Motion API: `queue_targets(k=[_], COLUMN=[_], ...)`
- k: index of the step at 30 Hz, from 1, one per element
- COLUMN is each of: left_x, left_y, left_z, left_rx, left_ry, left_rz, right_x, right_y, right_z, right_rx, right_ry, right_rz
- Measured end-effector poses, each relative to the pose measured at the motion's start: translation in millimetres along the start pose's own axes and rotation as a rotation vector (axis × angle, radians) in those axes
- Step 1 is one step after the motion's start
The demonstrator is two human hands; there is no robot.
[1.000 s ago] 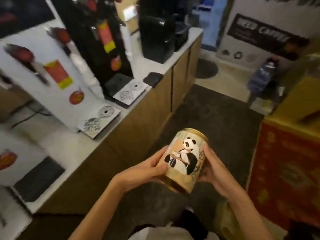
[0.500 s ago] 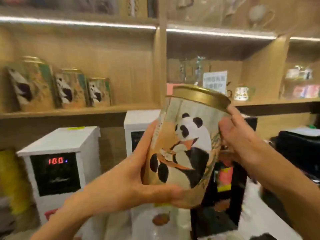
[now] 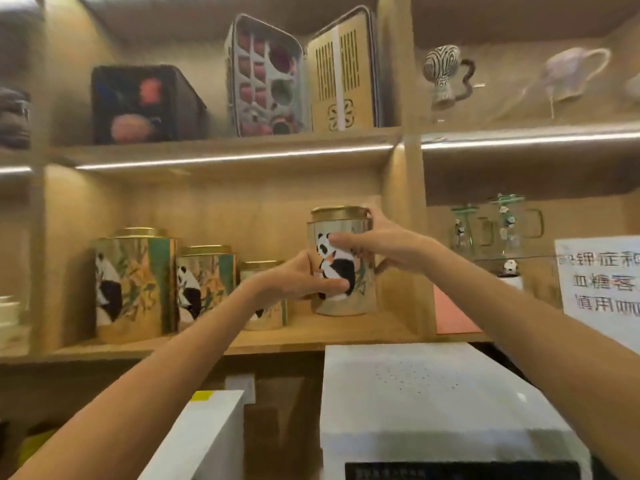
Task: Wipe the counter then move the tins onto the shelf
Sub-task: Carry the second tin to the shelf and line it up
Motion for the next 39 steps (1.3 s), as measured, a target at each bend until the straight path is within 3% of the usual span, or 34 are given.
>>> queue_targets(k=[4, 10, 20, 24, 27, 33, 39], left_x=[95, 155, 194, 207, 213, 210, 206], left_y=[-53, -81, -86, -85, -93, -104, -96], left_z=[-6, -21, -34, -43, -44, -52, -50], left_rx=[-0.129, -0.214, -0.545, -0.683, -0.691, -0.700, -0.793], left_ry=[-0.073, 0.031, -0.108, -0.112, -0.175, -0.419, -0.330], left_rz=[0.212, 0.293, 0.277, 0.343, 0.385, 0.369, 0.289], right_x=[-63, -114, -154, -170, -200, -227, -228], right_y=[-65, -113, -148, -143, -123, -115, -114], right_z=[-49, -92, -133, -144, -158, -165, -163], right_rx=[0.057, 0.096, 0.117, -0.007, -0.053, -0.109, -0.085], right_ry=[0.032, 0.059, -0.015, -0.084, -0.145, -0.001, 0.026], right_rz=[-0.131, -0.159, -0.076, -0.051, -0.080, -0.120, -0.135])
Point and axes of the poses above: each hand's wrist, its own y-axis away from the middle knuckle, its own z-axis out of the back of the hand, x = y × z, the point moved 5 cm from there along -y, towards the middle knuckle, and after that the axes turned 14 degrees about -x, right-handed, at the moved point
